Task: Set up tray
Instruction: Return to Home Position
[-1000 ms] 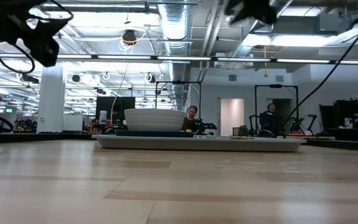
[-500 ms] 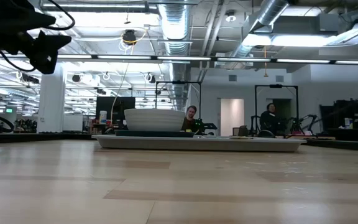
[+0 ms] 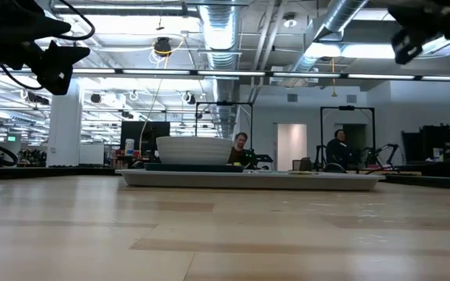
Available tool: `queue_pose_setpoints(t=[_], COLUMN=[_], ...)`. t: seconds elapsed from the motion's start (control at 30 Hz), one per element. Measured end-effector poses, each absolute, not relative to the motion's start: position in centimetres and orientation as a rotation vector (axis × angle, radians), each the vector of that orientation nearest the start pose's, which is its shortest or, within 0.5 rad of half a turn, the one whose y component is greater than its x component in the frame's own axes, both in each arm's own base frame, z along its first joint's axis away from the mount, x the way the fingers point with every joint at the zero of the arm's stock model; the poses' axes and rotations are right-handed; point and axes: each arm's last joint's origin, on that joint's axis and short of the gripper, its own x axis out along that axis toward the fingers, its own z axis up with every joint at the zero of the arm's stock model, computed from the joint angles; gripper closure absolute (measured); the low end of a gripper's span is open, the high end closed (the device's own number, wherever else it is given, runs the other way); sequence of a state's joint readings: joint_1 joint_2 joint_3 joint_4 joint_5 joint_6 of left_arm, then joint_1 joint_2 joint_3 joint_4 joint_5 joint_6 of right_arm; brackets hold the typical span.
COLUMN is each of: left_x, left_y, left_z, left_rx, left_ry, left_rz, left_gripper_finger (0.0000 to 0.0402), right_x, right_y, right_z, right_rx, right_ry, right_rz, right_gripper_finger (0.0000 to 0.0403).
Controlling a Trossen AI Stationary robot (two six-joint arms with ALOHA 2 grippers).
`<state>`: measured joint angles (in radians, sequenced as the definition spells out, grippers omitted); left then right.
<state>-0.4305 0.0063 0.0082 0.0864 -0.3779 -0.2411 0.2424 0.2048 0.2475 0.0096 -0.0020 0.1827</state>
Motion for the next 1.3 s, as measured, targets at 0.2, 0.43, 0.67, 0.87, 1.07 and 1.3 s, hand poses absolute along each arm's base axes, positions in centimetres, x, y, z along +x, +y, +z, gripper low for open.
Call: queue_pose_setpoints(t=[0.2,0.43,0.67,0.87,1.07,1.3], left_x=[9.1,9.1,9.1,9.1,9.1,9.1], left_y=[-3.0,-3.0,-3.0,-3.0,-3.0,-3.0], left_z=[17.4,17.4,17.3,17.3,17.3,17.3], left_rx=[-0.261,-0.261,-0.26,-0.26,-0.26,-0.26], left_ry=[-0.074,-0.074,-0.072,-0.071,-0.072,-0.072], left_rz=[-0.061,-0.063,-0.063,-0.063,-0.062,-0.062], left_gripper_finger=[0.0209,0.0209,0.0209,0.0209,0.0209,0.0209], right_x=[8.7,9.5,9.7,9.7,9.7,9.7], right_y=[2.2,2.3,2.4,2.4,2.4,2.4], right_z=[20.1,16.9,16.4,16.4,16.4,16.4], right_rx=[0.216,0.226,0.225,0.225,0.225,0.225], right_ry=[-0.088,0.021,0.045,0.046,0.046,0.047], right_rz=[0.258,0.24,0.238,0.238,0.238,0.238], right_gripper_finger=[0.0264,0.0268,0.0269,0.0266,0.0268,0.0268])
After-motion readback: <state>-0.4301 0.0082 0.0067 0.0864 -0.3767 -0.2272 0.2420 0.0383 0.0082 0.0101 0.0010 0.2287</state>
